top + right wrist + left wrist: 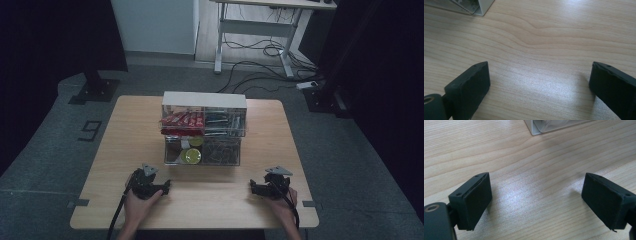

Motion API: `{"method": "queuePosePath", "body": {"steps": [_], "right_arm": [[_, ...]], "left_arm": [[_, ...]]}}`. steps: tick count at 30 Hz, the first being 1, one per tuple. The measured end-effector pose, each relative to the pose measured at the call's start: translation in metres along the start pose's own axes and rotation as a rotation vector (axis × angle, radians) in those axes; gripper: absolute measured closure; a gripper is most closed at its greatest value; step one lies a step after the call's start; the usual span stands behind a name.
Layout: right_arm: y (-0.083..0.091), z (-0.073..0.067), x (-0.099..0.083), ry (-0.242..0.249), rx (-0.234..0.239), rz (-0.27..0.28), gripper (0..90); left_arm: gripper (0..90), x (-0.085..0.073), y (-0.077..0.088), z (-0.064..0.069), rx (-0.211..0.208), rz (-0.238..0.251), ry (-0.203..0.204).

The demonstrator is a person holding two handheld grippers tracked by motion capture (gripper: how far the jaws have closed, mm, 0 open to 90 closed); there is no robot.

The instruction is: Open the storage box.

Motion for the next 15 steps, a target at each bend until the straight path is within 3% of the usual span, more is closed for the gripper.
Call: {"method": "queuePosePath", "body": {"steps": [6, 15], "right_arm": [[0.0035, 0.0021, -0.0010, 0.001, 0.005, 0.018, 11.0], [0.0037, 0.0031, -0.0009, 0.002, 0.002, 0.027, 14.3]], "left_arm": [[9.2, 0.0000, -0.0001, 0.0000, 0.000, 0.000, 0.000], [9.8, -0.0005, 0.0009, 0.0003, 0.003, 0.004, 0.006]]}}
Point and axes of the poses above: each handheld gripper's, and its own axes: y roughly backward along the jaws, x roughly out of its top, z roughly to its right, the point moved 1 cm from there along -y, roughly forward along the jaws, and after that the axes turned 14 degrees about z, right-handed, at the moved point
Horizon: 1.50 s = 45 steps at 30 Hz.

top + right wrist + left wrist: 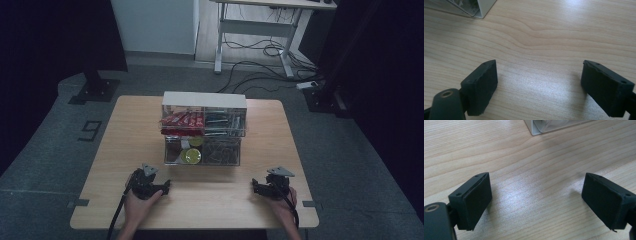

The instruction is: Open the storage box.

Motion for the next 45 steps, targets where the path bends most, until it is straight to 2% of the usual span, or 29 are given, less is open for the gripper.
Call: {"method": "queuePosePath", "body": {"steps": [2, 3, 11, 14, 19, 23, 28, 31, 38, 43, 45], "right_arm": [[0.000, 0.000, 0.000, -0.002, 0.000, 0.000, 14.7], [0.000, 0.000, 0.000, -0.003, 0.001, 0.000, 14.7], [-0.001, 0.001, 0.001, -0.003, -0.002, 0.001, 14.7], [-0.001, 0.001, 0.001, -0.003, -0.001, 0.001, 14.8], [-0.001, 0.001, 0.001, -0.003, 0.000, 0.000, 14.8], [-0.001, 0.001, 0.001, -0.003, 0.000, 0.000, 14.7], [-0.001, 0.001, 0.001, -0.003, 0.000, 0.000, 14.8], [-0.001, 0.001, 0.001, -0.003, -0.001, 0.000, 14.7], [-0.001, 0.001, 0.001, -0.003, -0.002, 0.001, 14.8], [-0.001, 0.001, 0.001, -0.004, -0.002, 0.001, 14.8], [-0.001, 0.001, 0.001, -0.004, -0.002, 0.001, 14.7]], "left_arm": [[14.2, -0.001, 0.002, 0.000, 0.020, 0.011, 0.015], [15.2, -0.001, 0.002, 0.000, 0.016, 0.013, 0.019], [15.3, -0.001, 0.002, 0.000, 0.021, 0.013, 0.012], [18.4, -0.001, 0.006, -0.002, 0.031, 0.012, 0.019], [21.3, 0.006, 0.021, -0.008, 0.082, 0.087, 0.033], [24.4, 0.011, 0.032, -0.010, 0.095, 0.126, 0.035], [29.2, 0.018, 0.046, -0.012, 0.072, 0.177, 0.051], [33.1, 0.023, 0.055, -0.012, 0.039, 0.212, 0.086], [42.7, 0.035, 0.074, -0.006, 0.010, 0.277, 0.094], [56.7, 0.034, 0.080, -0.008, 0.025, 0.310, 0.087], [63.5, 0.033, 0.081, -0.009, 0.017, 0.318, 0.084]]}}
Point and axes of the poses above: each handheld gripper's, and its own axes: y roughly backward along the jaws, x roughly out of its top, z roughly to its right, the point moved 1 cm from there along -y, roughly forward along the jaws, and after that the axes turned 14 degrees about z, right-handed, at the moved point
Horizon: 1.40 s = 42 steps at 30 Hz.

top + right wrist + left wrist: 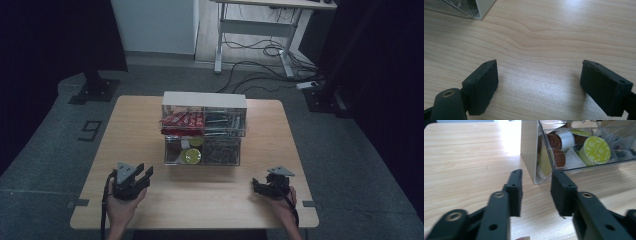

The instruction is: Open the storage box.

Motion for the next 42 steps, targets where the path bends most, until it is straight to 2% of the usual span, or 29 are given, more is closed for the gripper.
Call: {"method": "queuePosePath", "body": {"steps": [6, 8, 10, 17, 29, 42], "right_arm": [[0.000, 0.000, 0.000, 0.001, 0.001, 0.000, 14.7], [0.000, 0.000, 0.000, 0.001, 0.001, 0.000, 14.7], [0.000, 0.000, 0.000, 0.001, 0.001, 0.000, 14.7], [0.000, 0.000, 0.000, 0.001, 0.001, 0.000, 14.8], [0.000, 0.000, 0.000, 0.001, 0.001, 0.001, 14.9], [0.000, 0.000, 0.000, 0.001, 0.001, 0.001, 15.0]], "left_arm": [[77.6, 0.005, 0.007, 0.001, -0.049, 0.030, 0.010], [82.4, 0.009, 0.010, 0.004, -0.082, 0.037, 0.039], [84.8, 0.011, 0.011, 0.005, -0.096, 0.039, 0.043], [88.6, 0.022, 0.017, 0.014, -0.130, 0.050, 0.031], [90.0, 0.032, 0.019, 0.022, -0.154, 0.063, 0.029], [90.0, 0.039, 0.009, 0.031, -0.180, 0.052, 0.027]]}}
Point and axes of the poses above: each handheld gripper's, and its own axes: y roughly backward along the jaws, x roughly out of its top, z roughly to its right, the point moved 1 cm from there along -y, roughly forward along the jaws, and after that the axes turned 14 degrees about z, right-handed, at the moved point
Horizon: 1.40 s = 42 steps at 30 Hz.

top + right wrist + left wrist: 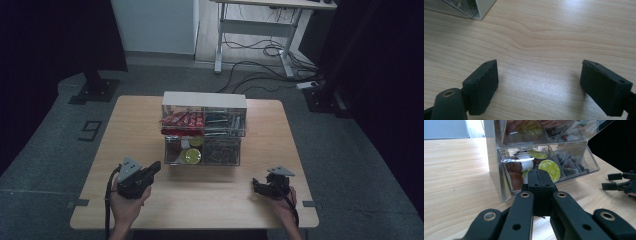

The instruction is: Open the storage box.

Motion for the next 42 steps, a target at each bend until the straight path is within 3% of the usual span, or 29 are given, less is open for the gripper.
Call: {"method": "queuePosePath", "body": {"steps": [13, 20, 42], "right_arm": [[0.000, 0.000, 0.000, 0.000, -0.001, 0.001, 15.3], [0.000, 0.000, 0.000, 0.000, -0.001, 0.001, 15.3], [0.000, 0.000, 0.000, 0.000, -0.001, 0.001, 15.3]], "left_arm": [[90.0, 0.018, -0.009, 0.008, -0.025, 0.005, -0.018], [90.0, 0.027, -0.014, 0.010, -0.043, 0.008, -0.008], [90.0, 0.045, -0.025, 0.013, -0.059, 0.004, -0.016]]}}
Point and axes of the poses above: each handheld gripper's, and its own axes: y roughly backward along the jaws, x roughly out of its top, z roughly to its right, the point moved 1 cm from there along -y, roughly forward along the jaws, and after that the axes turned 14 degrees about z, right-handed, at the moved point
